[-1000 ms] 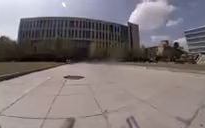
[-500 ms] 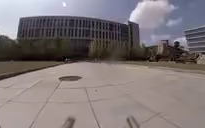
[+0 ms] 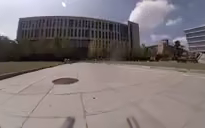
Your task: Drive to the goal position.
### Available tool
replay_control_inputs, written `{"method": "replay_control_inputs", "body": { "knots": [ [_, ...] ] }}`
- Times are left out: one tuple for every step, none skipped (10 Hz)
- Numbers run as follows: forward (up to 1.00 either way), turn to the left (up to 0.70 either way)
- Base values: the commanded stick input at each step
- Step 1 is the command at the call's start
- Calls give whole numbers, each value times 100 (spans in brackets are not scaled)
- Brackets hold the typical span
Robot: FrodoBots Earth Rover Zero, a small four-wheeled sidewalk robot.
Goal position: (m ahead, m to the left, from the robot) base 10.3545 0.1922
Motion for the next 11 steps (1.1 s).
{"method": "replay_control_inputs", "body": {
  "knots": [
    [70,5],
    [70,5],
    [70,5],
    [70,5],
    [70,5],
    [70,5],
    [70,5],
    [70,5],
    [70,5],
    [70,5],
    [70,5]
  ]
}}
